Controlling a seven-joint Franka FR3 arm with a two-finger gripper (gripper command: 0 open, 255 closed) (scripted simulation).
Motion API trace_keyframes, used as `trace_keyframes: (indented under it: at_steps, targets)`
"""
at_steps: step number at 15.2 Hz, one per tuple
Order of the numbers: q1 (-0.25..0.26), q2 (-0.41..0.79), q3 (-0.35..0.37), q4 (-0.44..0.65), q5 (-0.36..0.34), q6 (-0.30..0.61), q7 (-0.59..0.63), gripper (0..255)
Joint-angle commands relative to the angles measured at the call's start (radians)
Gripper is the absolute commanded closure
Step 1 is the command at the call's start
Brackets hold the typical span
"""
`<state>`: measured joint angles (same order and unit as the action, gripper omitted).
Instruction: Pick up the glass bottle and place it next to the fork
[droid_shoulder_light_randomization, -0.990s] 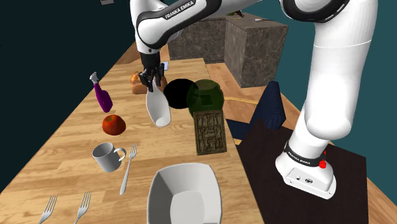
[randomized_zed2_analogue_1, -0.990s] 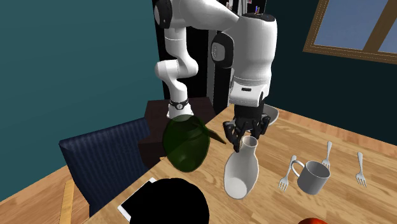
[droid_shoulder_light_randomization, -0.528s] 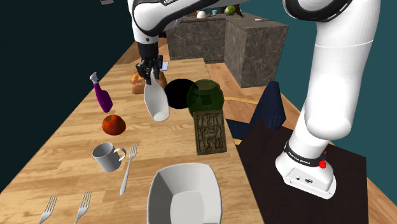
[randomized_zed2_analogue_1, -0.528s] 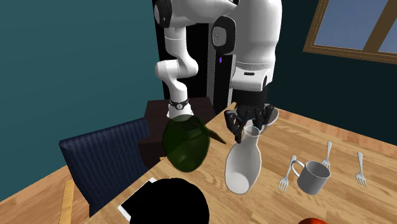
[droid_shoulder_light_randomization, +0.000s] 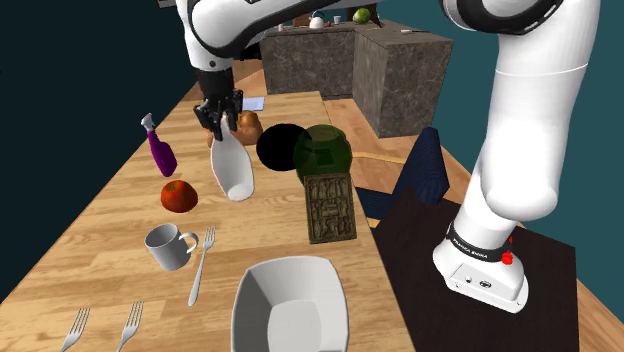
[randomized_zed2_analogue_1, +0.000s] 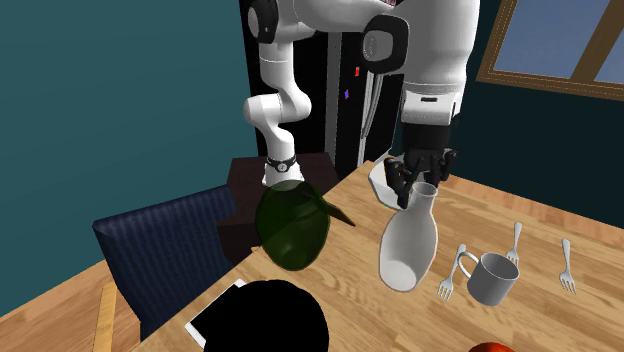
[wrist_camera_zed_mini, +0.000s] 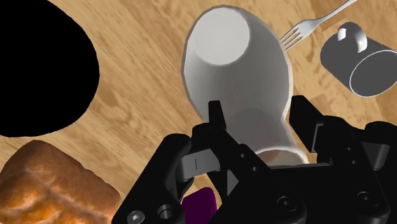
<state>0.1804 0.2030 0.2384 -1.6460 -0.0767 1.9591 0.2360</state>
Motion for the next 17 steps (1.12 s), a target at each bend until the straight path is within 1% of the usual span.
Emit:
trace_keyframes:
  at_steps: [1,9,13,17]
  targets:
    - [0.028,0.005,0.016,0.007,-0.010,-0.004,0.047,255]
    - [0.150,0.069,0.074,0.092,-0.063,-0.038,0.234,255]
    - [0.220,0.126,0.098,0.169,-0.096,-0.069,0.325,255]
    - [0.298,0.200,0.114,0.274,-0.133,-0.112,0.411,255]
